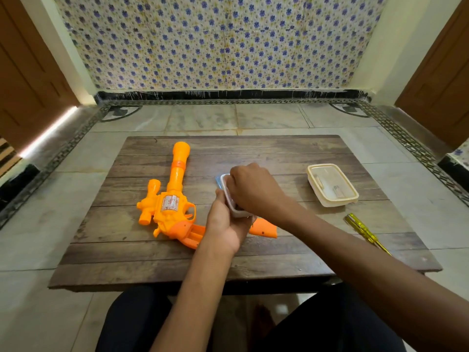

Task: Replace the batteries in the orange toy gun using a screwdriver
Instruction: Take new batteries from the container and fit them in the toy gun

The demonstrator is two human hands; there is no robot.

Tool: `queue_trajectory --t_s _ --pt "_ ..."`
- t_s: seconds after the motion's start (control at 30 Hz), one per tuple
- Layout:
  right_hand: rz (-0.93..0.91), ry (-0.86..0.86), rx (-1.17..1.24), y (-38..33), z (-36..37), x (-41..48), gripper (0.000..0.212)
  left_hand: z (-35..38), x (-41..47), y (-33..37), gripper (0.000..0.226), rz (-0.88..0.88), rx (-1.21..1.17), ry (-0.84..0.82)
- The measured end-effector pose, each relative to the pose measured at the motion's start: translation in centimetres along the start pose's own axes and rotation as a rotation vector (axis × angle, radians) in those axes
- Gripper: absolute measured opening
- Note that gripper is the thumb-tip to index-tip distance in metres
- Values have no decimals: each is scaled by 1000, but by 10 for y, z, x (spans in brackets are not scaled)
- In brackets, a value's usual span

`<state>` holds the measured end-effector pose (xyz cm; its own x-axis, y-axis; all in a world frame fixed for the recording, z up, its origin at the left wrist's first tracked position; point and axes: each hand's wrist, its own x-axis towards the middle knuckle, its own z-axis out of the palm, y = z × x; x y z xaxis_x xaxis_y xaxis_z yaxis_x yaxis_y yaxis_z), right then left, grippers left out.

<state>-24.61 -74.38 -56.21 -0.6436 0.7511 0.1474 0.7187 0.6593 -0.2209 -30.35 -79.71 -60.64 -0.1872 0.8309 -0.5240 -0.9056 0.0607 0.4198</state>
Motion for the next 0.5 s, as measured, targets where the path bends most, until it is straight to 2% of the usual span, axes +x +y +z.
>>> queue_trajectory --t_s 0.13,0.27,0.5 --pt "117 99 130 6 -2 10 37 0 -3 2 40 -16 -83 -15" --pt "138 178 241 6 -5 12 38 5 -7 1 38 -27 -104 -27" --pt "178 46 519 -7 -17 8 29 5 -1 1 44 -50 -140 -82"
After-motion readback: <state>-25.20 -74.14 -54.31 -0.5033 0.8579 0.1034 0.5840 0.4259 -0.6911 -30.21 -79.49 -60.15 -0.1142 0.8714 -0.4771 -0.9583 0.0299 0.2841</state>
